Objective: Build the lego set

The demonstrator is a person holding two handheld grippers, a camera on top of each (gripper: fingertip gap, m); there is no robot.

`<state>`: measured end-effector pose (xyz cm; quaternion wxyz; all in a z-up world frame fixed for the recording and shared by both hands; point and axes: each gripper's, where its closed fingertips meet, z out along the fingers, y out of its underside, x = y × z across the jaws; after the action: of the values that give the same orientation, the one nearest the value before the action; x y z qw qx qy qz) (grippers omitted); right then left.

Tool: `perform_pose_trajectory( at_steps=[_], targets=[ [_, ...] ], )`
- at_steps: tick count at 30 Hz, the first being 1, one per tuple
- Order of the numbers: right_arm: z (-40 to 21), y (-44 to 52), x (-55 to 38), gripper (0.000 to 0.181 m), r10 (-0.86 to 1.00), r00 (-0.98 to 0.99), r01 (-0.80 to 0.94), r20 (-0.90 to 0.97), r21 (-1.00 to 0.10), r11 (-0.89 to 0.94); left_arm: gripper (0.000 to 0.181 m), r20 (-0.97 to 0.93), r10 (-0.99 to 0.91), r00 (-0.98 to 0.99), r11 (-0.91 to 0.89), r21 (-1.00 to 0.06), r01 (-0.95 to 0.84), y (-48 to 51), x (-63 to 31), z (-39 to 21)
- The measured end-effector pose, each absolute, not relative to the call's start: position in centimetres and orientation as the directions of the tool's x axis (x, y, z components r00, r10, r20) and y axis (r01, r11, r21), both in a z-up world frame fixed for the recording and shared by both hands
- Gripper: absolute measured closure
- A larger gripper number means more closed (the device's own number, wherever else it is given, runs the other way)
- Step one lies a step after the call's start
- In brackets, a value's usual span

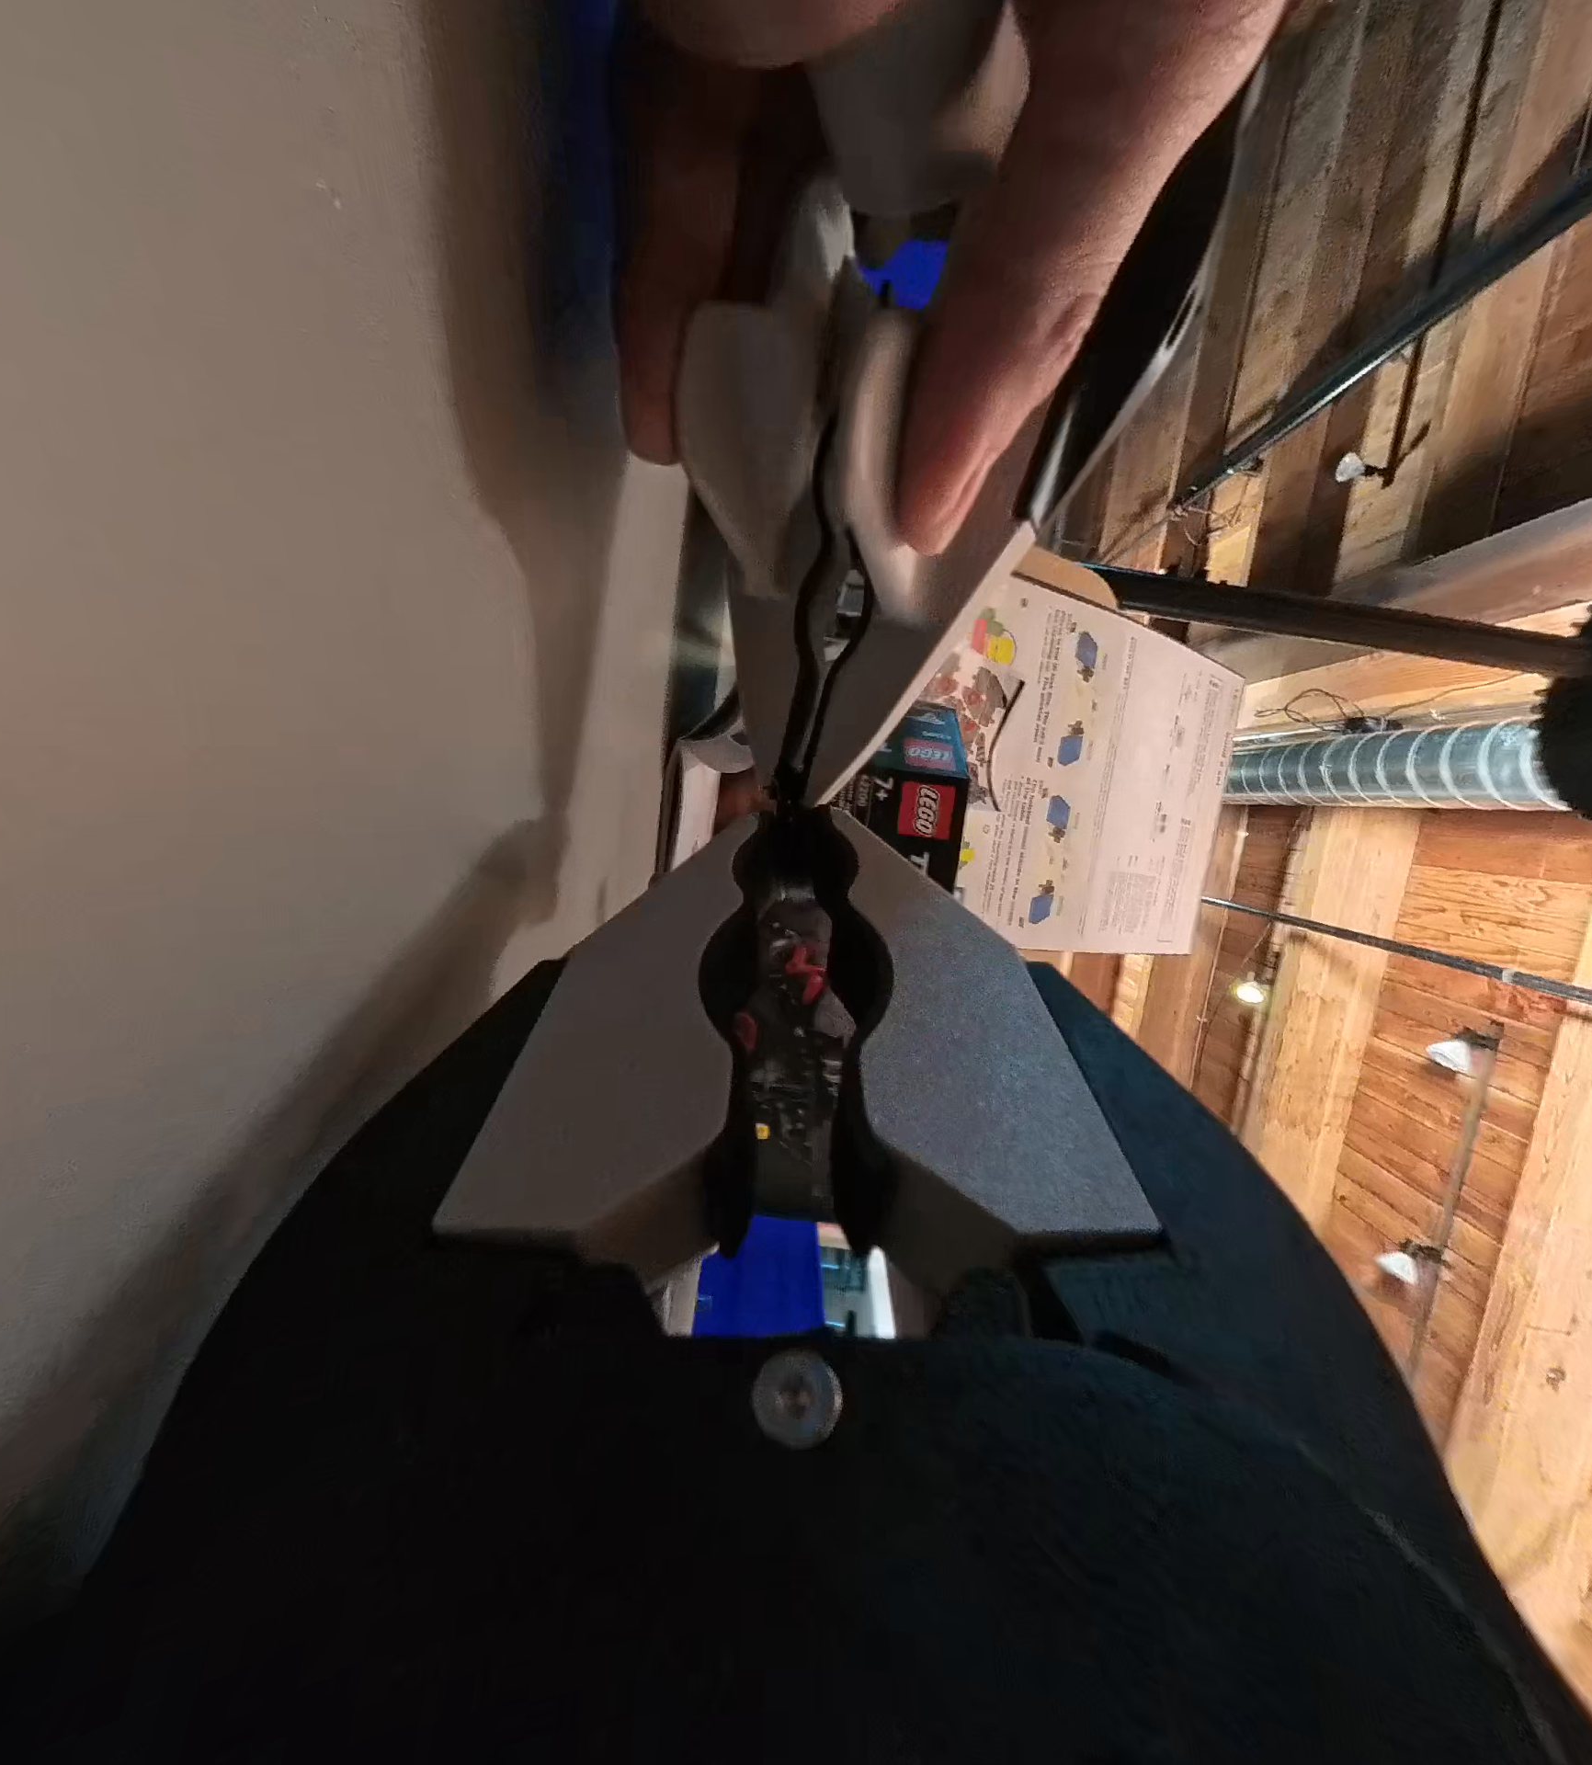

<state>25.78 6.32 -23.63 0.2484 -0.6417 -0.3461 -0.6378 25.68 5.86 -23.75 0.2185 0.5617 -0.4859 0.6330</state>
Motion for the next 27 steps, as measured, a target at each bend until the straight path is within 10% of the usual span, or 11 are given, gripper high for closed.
perform_pose_trajectory(
  at_steps=[13,27],
  targets=[
    [-21.4,5.7,26.7,0.176,-0.111,0.158,0.756,0.981,-0.193,-0.625,0.169,0.3,-0.648,-0.701,-0.016,-0.924,-0.381,6.2,25.8,-20.8],
    [-20.0,7.2,21.8,0.177,-0.146,0.079,0.915,0.986,-0.13,-0.381,0.143,0.123,-0.31,-0.943,0.076,-0.985,-0.154,6.4,21.2,-19.1]
  ],
)
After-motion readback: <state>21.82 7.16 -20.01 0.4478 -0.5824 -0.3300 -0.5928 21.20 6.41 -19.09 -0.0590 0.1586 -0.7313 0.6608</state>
